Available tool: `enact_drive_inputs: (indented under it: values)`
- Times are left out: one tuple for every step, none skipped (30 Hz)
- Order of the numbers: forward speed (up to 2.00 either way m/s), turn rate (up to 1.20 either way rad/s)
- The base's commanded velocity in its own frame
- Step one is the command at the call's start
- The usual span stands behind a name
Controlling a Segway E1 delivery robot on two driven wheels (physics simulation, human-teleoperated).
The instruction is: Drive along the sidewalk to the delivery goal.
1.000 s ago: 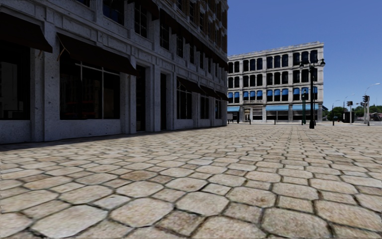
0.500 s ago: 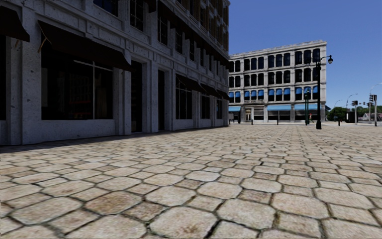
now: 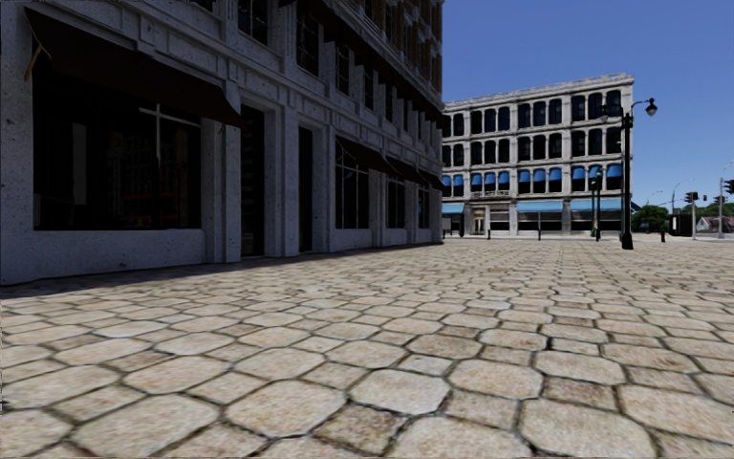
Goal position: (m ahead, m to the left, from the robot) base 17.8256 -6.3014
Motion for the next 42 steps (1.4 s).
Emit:
enact_drive_inputs:
  values:
    - [1.75, 0.00]
    - [1.75, 0.00]
    - [1.75, 0.00]
    - [1.75, 0.00]
    - [1.75, 0.00]
    - [1.75, 0.00]
    - [1.75, 0.00]
    - [1.75, 0.00]
    - [1.75, 0.00]
    - [1.75, 0.00]
    - [1.75, 0.00]
    - [1.75, 0.00]
    - [1.75, 0.00]
    - [1.75, 0.00]
    - [1.75, 0.00]
    - [1.75, 0.00]
    - [1.75, 0.00]
    - [1.75, 0.00]
    - [1.75, 0.00]
    - [1.75, 0.00]
    - [1.75, 0.00]
    - [1.75, 0.00]
    - [1.75, 0.00]
    - [1.75, 0.00]
    - [1.75, 0.00]
    - [1.75, 0.00]
    - [1.75, 0.00]
    - [1.75, 0.00]
    - [1.75, 0.00]
    - [1.75, 0.00]
    - [1.75, 0.00]
    - [1.75, 0.00]
    - [1.75, 0.00]
    - [1.75, 0.00]
    - [1.75, 0.00]
    - [1.75, 0.00]
    - [1.75, 0.00]
    - [1.75, 0.00]
    - [1.75, 0.00]
    - [1.75, 0.00]
    - [1.75, 0.00]
    - [1.75, 0.00]
